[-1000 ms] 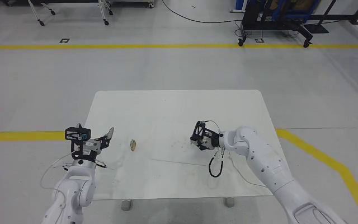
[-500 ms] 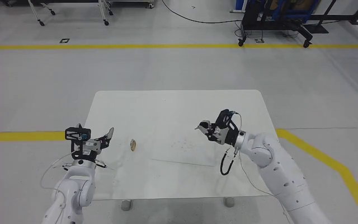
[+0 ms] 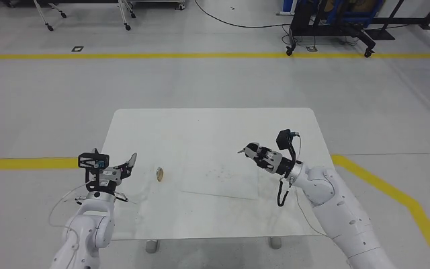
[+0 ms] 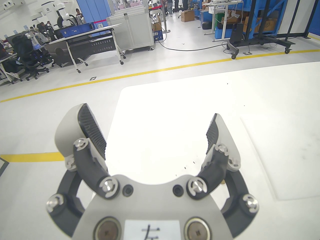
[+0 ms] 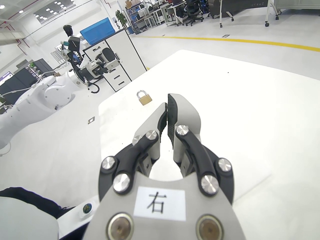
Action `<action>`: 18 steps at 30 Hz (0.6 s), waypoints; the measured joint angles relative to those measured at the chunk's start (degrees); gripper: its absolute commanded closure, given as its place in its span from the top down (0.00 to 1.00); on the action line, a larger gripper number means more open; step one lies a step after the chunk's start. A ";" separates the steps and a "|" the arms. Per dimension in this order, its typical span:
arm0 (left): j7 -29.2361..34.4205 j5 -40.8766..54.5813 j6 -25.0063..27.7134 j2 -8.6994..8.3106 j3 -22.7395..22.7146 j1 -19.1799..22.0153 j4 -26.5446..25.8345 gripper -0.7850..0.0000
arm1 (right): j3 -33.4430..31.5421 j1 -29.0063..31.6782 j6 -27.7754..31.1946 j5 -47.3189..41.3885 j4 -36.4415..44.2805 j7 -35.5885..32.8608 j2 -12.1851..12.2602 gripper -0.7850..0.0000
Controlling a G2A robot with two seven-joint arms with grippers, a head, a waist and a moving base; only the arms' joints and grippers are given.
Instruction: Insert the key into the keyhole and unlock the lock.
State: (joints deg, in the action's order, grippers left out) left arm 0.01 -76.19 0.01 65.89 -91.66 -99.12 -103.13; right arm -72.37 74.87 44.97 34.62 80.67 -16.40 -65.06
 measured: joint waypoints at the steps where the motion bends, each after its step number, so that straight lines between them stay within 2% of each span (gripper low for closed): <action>1: 0.50 0.53 0.54 0.02 0.25 0.07 0.00 1.00 | 0.00 0.00 0.00 0.00 0.00 0.00 0.00 0.00; 3: 2.56 2.81 2.78 0.06 0.65 0.92 -0.21 1.00 | 0.00 0.00 0.00 0.00 0.00 0.00 0.00 0.00; 6: 8.38 9.92 9.12 0.13 1.70 3.05 -1.40 1.00 | 0.62 0.08 -0.22 -0.72 0.47 0.46 -0.16 0.00; 10: 18.80 23.60 18.37 0.01 2.84 6.74 -2.60 1.00 | 5.26 -2.01 1.84 -8.19 -0.89 1.11 -1.30 0.00; 13: 26.62 33.38 23.21 0.04 5.52 9.36 -1.06 1.00 | 9.56 -4.77 4.16 -16.08 -4.47 1.61 -2.54 0.00; 15: 33.17 42.89 24.49 0.08 6.99 11.79 1.07 1.00 | 11.91 -6.48 5.79 -20.31 -6.86 1.69 -3.27 0.00; 18: 47.20 61.79 23.34 0.06 9.40 17.47 6.75 1.00 | 15.21 -8.91 9.14 -27.11 -10.70 1.25 -4.35 0.00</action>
State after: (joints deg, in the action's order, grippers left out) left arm 47.21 -14.40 23.36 65.95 -82.25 -81.66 -96.37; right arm -57.16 65.95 54.11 7.51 69.98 -15.15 -69.41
